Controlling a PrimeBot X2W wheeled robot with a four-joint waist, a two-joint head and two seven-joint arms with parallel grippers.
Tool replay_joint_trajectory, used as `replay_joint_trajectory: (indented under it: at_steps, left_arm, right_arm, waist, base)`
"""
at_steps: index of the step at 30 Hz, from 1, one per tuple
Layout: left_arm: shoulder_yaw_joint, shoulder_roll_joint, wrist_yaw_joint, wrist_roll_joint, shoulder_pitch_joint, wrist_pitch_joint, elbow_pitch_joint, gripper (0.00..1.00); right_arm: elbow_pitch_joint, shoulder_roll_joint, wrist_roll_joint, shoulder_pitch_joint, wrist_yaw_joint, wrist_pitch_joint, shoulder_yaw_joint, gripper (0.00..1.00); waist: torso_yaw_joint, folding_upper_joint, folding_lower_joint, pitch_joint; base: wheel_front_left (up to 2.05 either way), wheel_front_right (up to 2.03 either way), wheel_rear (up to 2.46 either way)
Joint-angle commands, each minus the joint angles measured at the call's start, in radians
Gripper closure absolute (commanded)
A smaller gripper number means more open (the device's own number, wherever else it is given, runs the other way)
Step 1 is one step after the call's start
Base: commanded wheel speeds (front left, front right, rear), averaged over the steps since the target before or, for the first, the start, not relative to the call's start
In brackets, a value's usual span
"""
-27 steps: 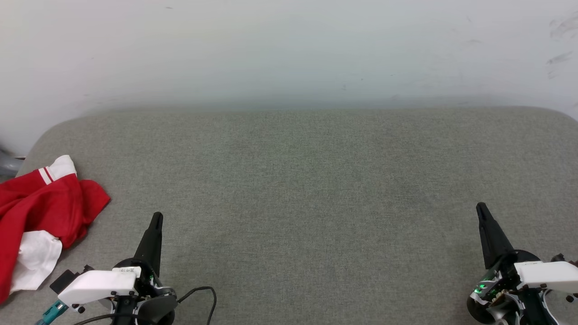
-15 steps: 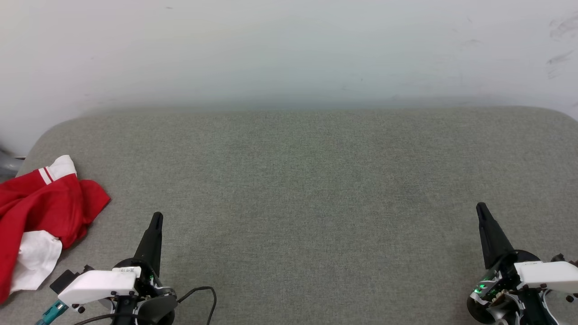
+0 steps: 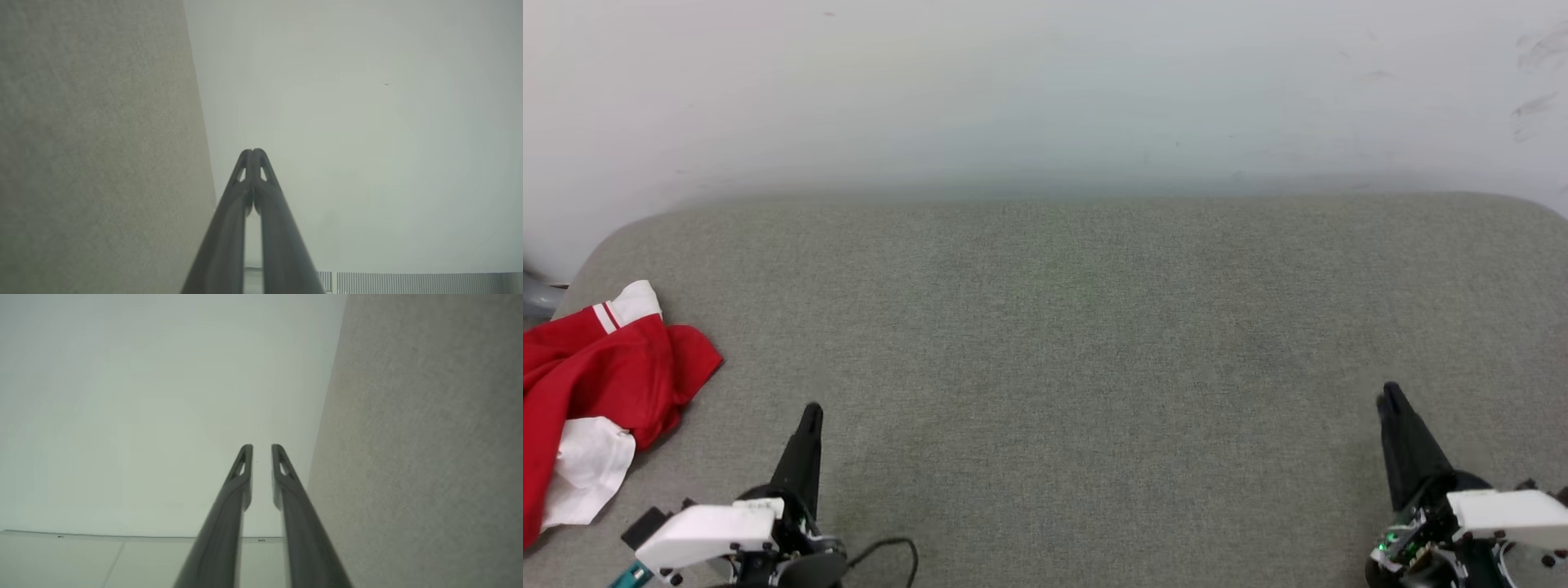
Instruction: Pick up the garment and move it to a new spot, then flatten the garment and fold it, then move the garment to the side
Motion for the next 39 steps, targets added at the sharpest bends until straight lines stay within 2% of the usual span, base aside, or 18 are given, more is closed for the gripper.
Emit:
replay_joint_trajectory:
  at_steps: [1,28,33,39]
  left_arm:
    - [-0.005,0.0,0.0,-0.001,0.0,-0.003,-0.004,0.0]
    - [-0.101,0.003,-0.001,0.021,0.001,-0.107,-0.154,0.0]
    - [-0.142,0.035,-0.002,0.128,0.0,-0.145,-0.159,0.0]
    - [-0.133,0.025,-0.002,0.325,0.0,-0.168,-0.158,0.0]
  right_arm:
    - [-0.004,0.0,-0.002,0.001,0.0,-0.004,0.002,0.0]
    - [-0.142,-0.019,-0.044,0.028,0.0,-0.122,0.081,0.0]
    - [-0.146,-0.033,-0.124,0.03,0.0,-0.145,0.086,0.0]
    - [-0.153,-0.027,-0.327,0.03,0.0,-0.168,0.063,0.0]
  waist:
    - [0.0,-0.0001,0.0,0.0]
    - [0.0,-0.0001,0.0,0.004]
    - [0.001,-0.0001,0.0,0.004]
    - [0.001,-0.0001,0.0,0.004]
  base:
    - [0.0,0.0,0.0]
    - [0.0,0.0,0.0]
    - [0.0,0.0,0.0]
    - [0.0,0.0,0.0]
